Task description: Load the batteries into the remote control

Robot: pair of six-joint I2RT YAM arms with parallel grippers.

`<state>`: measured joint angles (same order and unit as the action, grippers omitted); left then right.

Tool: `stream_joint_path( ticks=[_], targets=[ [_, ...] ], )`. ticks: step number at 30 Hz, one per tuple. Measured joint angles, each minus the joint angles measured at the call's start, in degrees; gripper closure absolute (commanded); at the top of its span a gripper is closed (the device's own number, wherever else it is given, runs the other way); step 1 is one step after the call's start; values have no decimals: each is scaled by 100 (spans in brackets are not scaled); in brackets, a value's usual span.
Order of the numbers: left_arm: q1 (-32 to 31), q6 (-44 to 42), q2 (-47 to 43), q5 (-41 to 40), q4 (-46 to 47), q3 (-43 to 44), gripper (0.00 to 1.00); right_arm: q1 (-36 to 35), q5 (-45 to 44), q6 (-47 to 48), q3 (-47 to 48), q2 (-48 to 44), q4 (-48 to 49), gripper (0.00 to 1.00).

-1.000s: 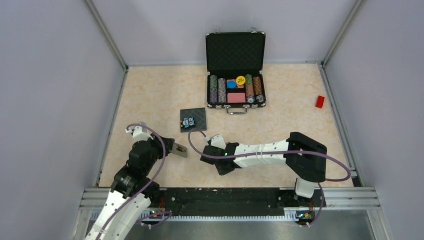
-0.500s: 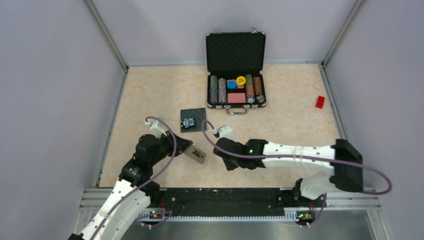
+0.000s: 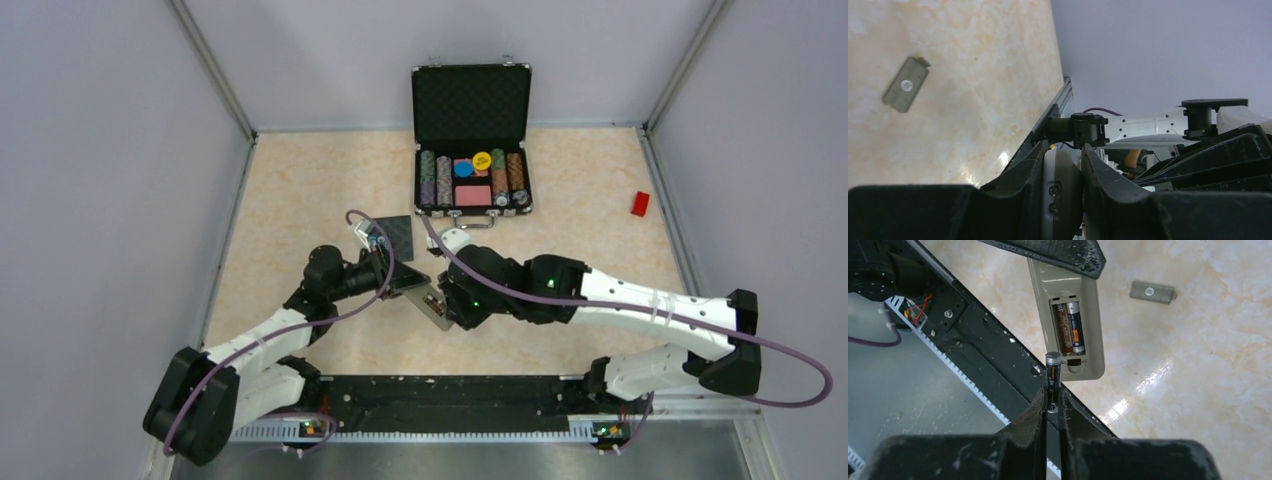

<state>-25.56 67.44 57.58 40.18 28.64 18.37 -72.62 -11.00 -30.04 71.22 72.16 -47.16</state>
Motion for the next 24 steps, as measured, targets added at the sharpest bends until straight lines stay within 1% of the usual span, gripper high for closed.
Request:
stream_joint_path(
  ticks=[2, 7, 10, 15, 24],
  targets=[
    [-125, 297, 282, 105, 520, -7, 100, 0, 85, -2, 166, 74, -199, 94],
    [-431, 590, 654, 258, 1185, 111, 100, 0, 225, 9, 520, 354, -695, 93],
    [-610, 629, 844, 363, 1351, 258, 100, 0, 236, 57, 732, 573, -1034, 93],
    [-710, 640, 973, 448, 1482, 302, 100, 4, 247, 157, 951, 807, -1425, 92],
    [-787, 588, 1047, 564, 1495, 356, 100, 20, 345, 249, 1239, 1128, -1711, 88]
  ],
)
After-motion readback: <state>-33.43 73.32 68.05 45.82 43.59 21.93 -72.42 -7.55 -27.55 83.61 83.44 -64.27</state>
